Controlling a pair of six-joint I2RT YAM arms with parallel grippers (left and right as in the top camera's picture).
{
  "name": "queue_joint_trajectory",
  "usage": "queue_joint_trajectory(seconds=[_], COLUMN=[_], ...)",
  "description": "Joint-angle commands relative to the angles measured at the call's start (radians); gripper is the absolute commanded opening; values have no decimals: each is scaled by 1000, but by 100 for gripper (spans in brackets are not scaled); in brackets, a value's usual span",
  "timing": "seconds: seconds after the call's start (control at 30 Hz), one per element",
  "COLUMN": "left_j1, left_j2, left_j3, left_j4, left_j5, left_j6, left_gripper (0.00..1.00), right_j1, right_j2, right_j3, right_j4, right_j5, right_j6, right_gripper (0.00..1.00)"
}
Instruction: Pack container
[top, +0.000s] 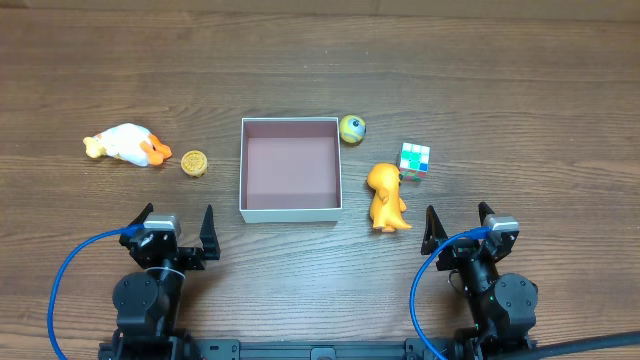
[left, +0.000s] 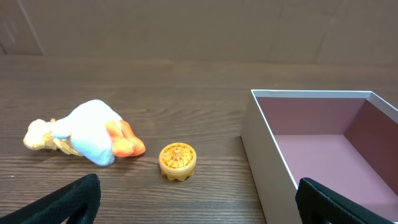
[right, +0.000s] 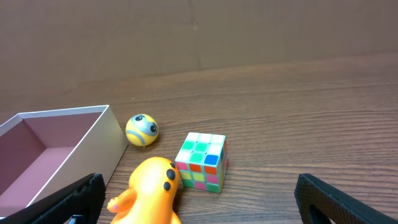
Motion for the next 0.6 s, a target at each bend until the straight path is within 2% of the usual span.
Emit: queue_joint_trajectory(seconds=[0.0,0.43,0.57], left_j1=[5,5,5], left_j2=[-7,-7,-7], left_j3=[-3,-3,-3], left_j4=[2,2,2], left_j5=[14,14,14], left_j6=[9,9,9], left_gripper=[100,100,100], right_j1=[-3,-3,-3], right_j2=[-11,-12,-12], right_j3=[-5,-5,-5], right_j4=[6,7,37], right_j5=[5,5,57], right_j6=[-3,-3,2], right_gripper=[100,100,100])
